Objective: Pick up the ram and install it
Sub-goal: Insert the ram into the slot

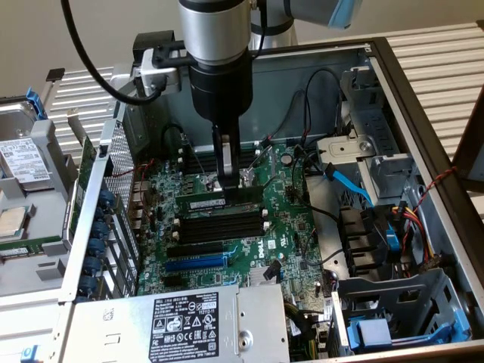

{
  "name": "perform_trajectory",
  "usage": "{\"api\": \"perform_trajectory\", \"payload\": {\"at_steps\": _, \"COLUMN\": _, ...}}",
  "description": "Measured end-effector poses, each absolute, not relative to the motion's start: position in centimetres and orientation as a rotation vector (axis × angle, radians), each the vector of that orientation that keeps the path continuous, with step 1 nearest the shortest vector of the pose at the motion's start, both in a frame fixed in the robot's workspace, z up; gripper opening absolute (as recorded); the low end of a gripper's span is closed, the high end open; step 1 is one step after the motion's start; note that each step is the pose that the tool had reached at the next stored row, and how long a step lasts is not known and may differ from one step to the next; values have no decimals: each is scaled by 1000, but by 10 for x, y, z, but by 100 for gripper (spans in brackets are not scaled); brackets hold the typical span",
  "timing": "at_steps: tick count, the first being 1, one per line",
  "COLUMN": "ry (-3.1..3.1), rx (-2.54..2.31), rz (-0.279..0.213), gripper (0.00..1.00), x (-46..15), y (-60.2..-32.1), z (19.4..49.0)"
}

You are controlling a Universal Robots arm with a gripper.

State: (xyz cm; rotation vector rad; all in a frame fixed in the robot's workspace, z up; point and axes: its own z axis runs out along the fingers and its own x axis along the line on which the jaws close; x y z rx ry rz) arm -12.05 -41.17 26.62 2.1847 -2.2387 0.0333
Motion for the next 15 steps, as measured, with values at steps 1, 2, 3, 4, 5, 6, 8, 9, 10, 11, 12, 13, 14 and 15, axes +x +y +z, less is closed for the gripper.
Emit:
{"api": "perform_trajectory", "payload": {"at_steps": 1, "ry": -2239, "rx": 2185, "rz": 33, "gripper": 13, "x": -120, "y": -412, "z": 265}}
{"api": "perform_trajectory", "payload": {"at_steps": 2, "ry": -2239, "rx": 2184, "rz": 33, "gripper": 13, "x": -121, "y": -412, "z": 265}}
{"api": "perform_trajectory", "payload": {"at_steps": 3, "ry": -2239, "rx": 2184, "rz": 33, "gripper": 13, "x": -121, "y": -412, "z": 264}}
{"api": "perform_trajectory", "payload": {"at_steps": 4, "ry": -2239, "rx": 2184, "rz": 33, "gripper": 13, "x": -121, "y": -412, "z": 264}}
{"api": "perform_trajectory", "payload": {"at_steps": 5, "ry": -2239, "rx": 2184, "rz": 33, "gripper": 13, "x": -121, "y": -412, "z": 264}}
{"api": "perform_trajectory", "payload": {"at_steps": 6, "ry": -2240, "rx": 2183, "rz": 33, "gripper": 13, "x": -121, "y": -412, "z": 264}}
{"api": "perform_trajectory", "payload": {"at_steps": 8, "ry": -2243, "rx": 2180, "rz": 33, "gripper": 13, "x": -121, "y": -412, "z": 263}}
{"api": "perform_trajectory", "payload": {"at_steps": 9, "ry": -2246, "rx": 2178, "rz": 33, "gripper": 13, "x": -121, "y": -412, "z": 263}}
{"api": "perform_trajectory", "payload": {"at_steps": 10, "ry": -2248, "rx": 2175, "rz": 33, "gripper": 13, "x": -121, "y": -412, "z": 263}}
{"api": "perform_trajectory", "payload": {"at_steps": 11, "ry": -2250, "rx": 2172, "rz": 33, "gripper": 13, "x": -121, "y": -412, "z": 263}}
{"api": "perform_trajectory", "payload": {"at_steps": 12, "ry": -2251, "rx": 2171, "rz": 33, "gripper": 13, "x": -120, "y": -412, "z": 263}}
{"api": "perform_trajectory", "payload": {"at_steps": 13, "ry": -2253, "rx": 2170, "rz": 33, "gripper": 13, "x": -121, "y": -412, "z": 262}}
{"api": "perform_trajectory", "payload": {"at_steps": 14, "ry": -2255, "rx": 2168, "rz": 33, "gripper": 13, "x": -121, "y": -412, "z": 262}}
{"api": "perform_trajectory", "payload": {"at_steps": 15, "ry": -2258, "rx": 2165, "rz": 33, "gripper": 13, "x": -121, "y": -412, "z": 262}}
